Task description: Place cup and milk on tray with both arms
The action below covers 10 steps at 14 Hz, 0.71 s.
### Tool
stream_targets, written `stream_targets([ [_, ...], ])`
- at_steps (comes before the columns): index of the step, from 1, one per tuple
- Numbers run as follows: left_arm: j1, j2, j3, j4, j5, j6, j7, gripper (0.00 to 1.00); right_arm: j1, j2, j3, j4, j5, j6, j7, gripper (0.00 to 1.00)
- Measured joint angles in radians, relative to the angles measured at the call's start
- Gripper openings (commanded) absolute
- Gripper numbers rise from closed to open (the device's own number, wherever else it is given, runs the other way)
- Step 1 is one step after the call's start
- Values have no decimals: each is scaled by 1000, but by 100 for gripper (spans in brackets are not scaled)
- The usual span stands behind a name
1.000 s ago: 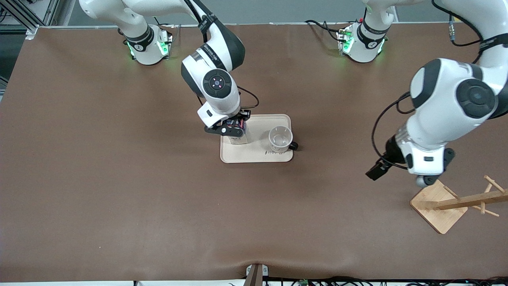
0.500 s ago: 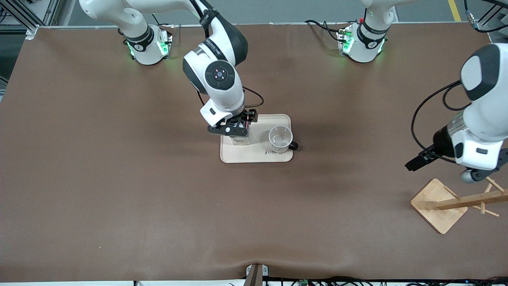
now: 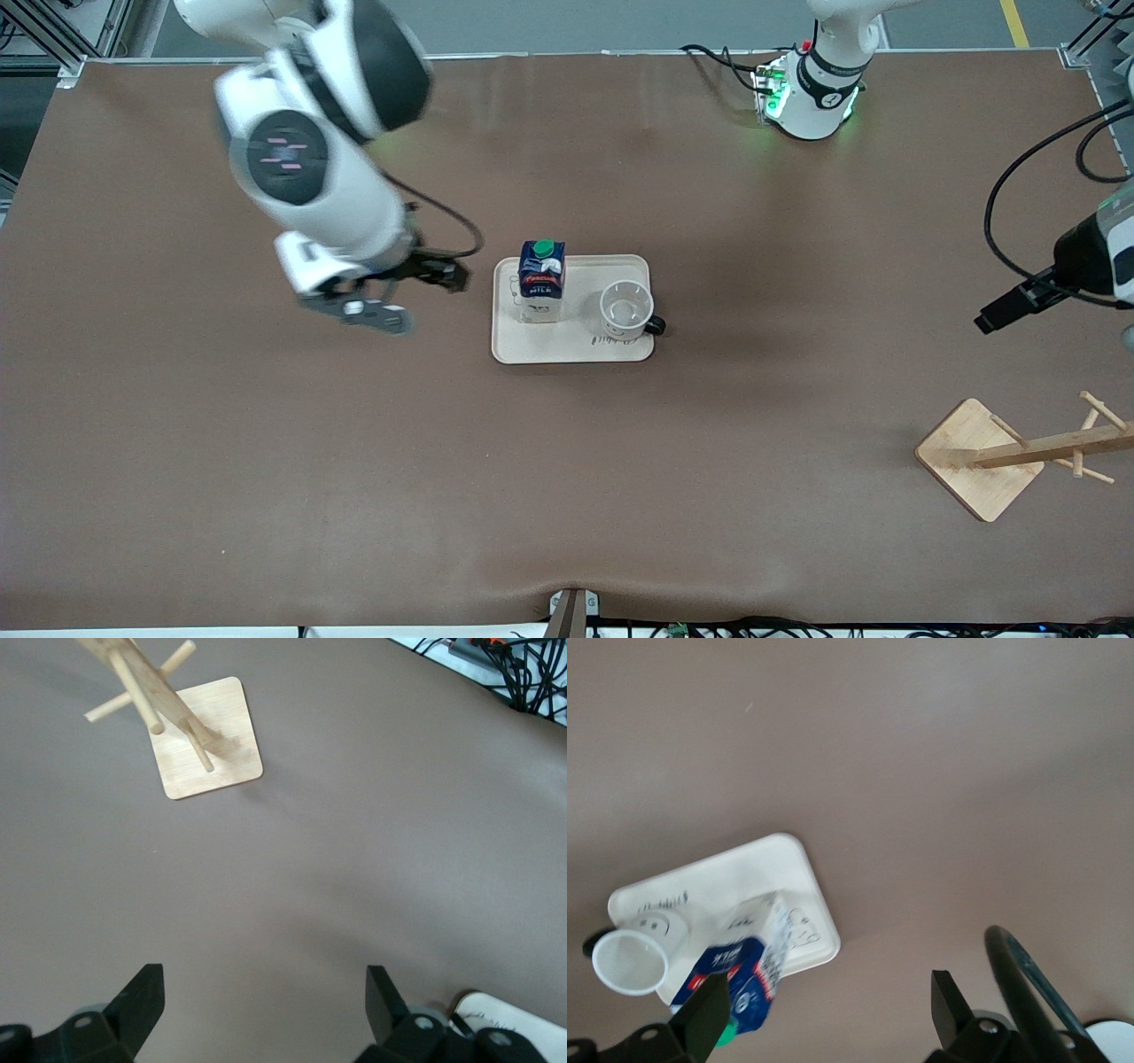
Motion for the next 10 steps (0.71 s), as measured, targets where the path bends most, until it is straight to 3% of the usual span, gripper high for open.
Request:
stream_targets([
  [3,5,-17,6,36,0,-85,83,100,-105,-51,-17,46,-24,-56,-208,100],
  [5,-28,-52,60,38,0,-119,167,100,-155,-108,-32,44,-55,-89,-368,100],
  [7,-100,-93,140,37,0,-178,210,100,-215,-166,-37,-6,-75,-82,-452,100],
  [10,-186,-142,194,14,0,-212,214,100,-310,-245,-41,-147,-80,-7,-668,100],
])
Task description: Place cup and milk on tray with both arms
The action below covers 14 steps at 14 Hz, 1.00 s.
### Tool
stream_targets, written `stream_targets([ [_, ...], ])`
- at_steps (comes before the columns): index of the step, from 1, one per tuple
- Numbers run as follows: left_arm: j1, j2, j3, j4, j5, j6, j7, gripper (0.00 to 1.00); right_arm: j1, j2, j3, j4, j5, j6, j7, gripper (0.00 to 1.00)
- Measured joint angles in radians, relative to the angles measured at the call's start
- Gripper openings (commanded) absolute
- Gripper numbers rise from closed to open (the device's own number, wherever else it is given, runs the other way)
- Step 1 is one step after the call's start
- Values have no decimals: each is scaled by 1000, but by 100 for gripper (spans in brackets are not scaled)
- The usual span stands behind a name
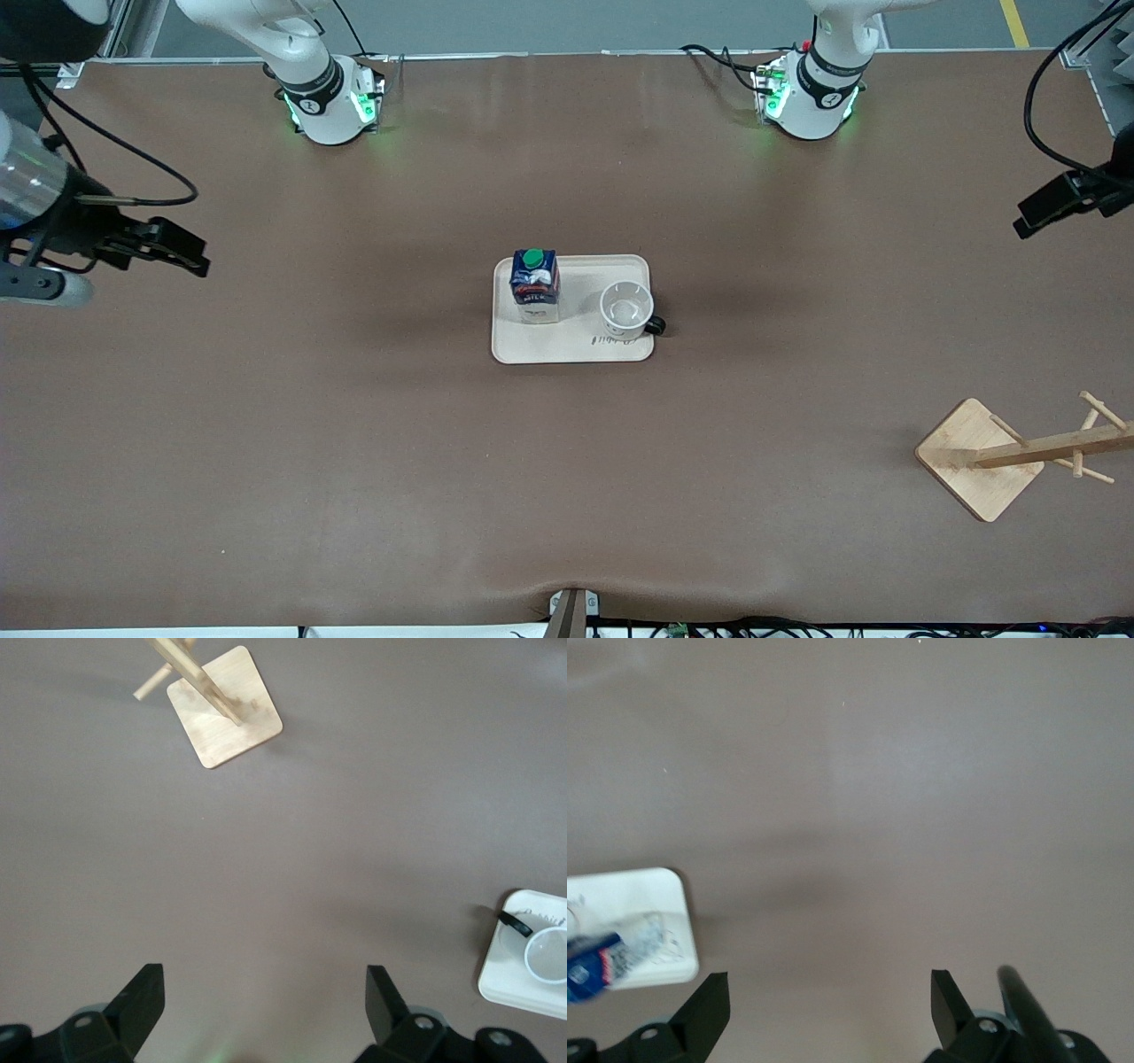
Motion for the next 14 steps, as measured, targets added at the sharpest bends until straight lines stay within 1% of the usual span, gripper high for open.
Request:
stream_targets([
  [2,-24,-22,8,-31,0,4,0,100,-84,-26,-2,-60,0,15,-171,100],
  [3,-28,-26,8,-39,0,5,0,100,-115,-31,-3,-74,0,16,-216,100],
  [5,-30,-32,8,-54,-1,6,0,100,-145,-35,-4,-85,0,25,-242,100],
  [7,-30,-34,8,-63,-5,7,0,100,-148,-41,-1,-84,-20,35,-244,100],
  [9,-30,-35,11,-70,-37,8,0,100,-146,-55,10,-84,-33,30,-244,100],
  [11,-27,-41,17,-72,-50,7,0,100,-141,-73,23,-84,-37,14,-244,100],
  [14,-1,-58,23,-72,-56,-16,19,100,-142,-78,22,-86,-37,10,-244,100],
])
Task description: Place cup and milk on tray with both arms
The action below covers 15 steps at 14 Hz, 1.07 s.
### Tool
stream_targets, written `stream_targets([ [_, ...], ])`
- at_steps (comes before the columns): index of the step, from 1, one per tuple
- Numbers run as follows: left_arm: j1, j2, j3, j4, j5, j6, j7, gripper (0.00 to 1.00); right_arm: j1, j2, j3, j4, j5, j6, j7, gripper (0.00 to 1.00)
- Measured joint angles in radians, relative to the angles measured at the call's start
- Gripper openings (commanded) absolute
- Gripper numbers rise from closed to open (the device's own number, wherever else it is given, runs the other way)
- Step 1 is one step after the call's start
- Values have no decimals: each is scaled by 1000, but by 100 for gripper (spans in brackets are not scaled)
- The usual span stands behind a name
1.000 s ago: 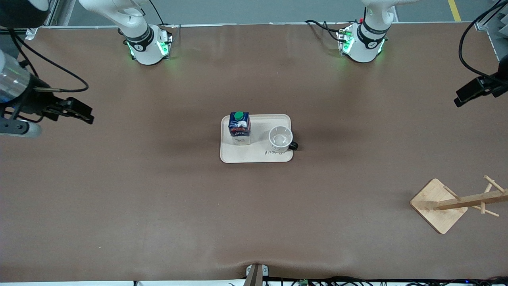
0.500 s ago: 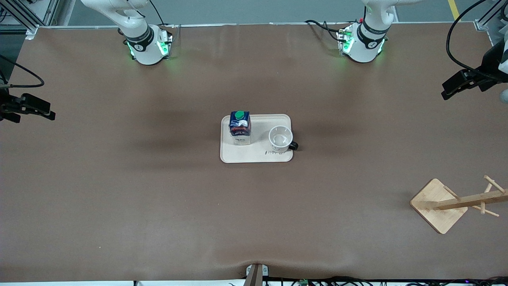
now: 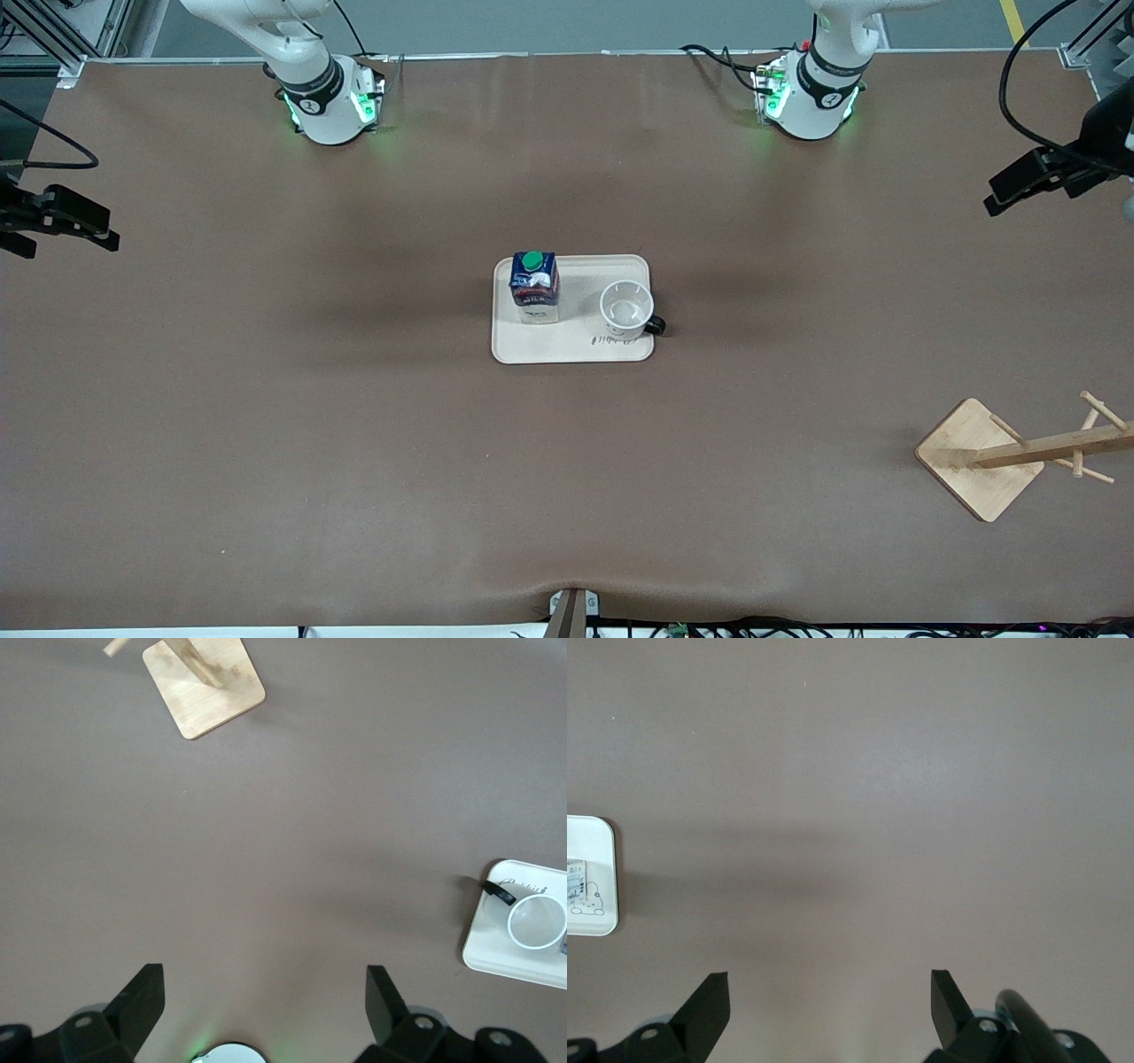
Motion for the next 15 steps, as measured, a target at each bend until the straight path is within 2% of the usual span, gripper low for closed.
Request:
stream_targets([
  [4,17,-4,2,0,0,-3,34,100,0,0,0,-3,4,-2,0,100],
  [9,17,-4,2,1,0,-3,37,100,-25,0,-7,-3,68,-29,0,100],
  [15,17,-2,2,1,0,-3,37,100,-28,0,-8,-4,75,-40,0,100],
])
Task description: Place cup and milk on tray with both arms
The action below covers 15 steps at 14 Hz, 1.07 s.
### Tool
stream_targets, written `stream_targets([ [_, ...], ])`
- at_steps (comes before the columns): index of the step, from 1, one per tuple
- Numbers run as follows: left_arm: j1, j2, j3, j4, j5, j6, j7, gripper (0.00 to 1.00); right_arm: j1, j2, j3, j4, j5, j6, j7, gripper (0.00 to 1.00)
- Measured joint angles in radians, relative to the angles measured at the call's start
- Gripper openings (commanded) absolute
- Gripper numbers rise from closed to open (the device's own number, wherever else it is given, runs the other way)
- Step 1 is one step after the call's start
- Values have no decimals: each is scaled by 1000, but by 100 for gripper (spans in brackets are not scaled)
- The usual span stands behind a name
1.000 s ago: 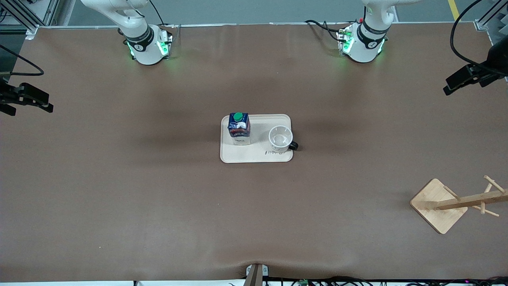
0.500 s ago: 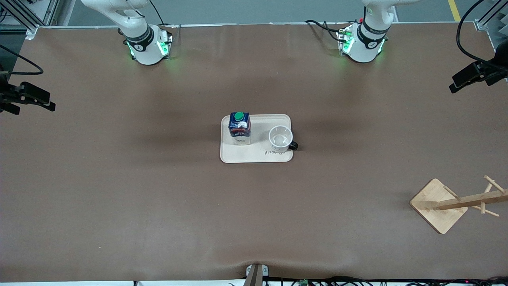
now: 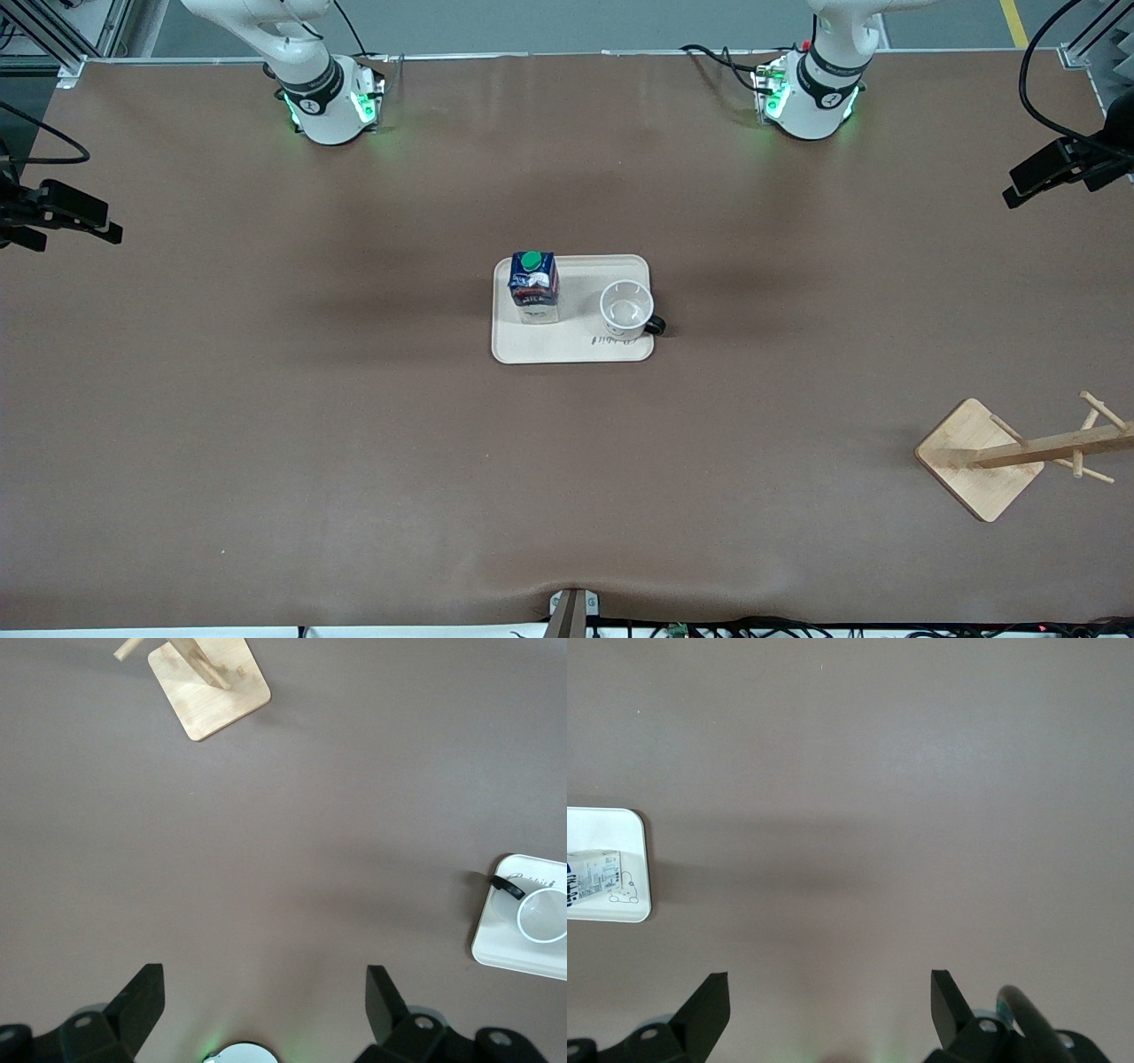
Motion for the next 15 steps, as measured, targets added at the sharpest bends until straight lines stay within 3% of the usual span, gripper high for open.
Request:
stream_targets([
  [15,18,1,7,16,-2,0,61,100,-2,0,-1,0,0,-3,0,100],
])
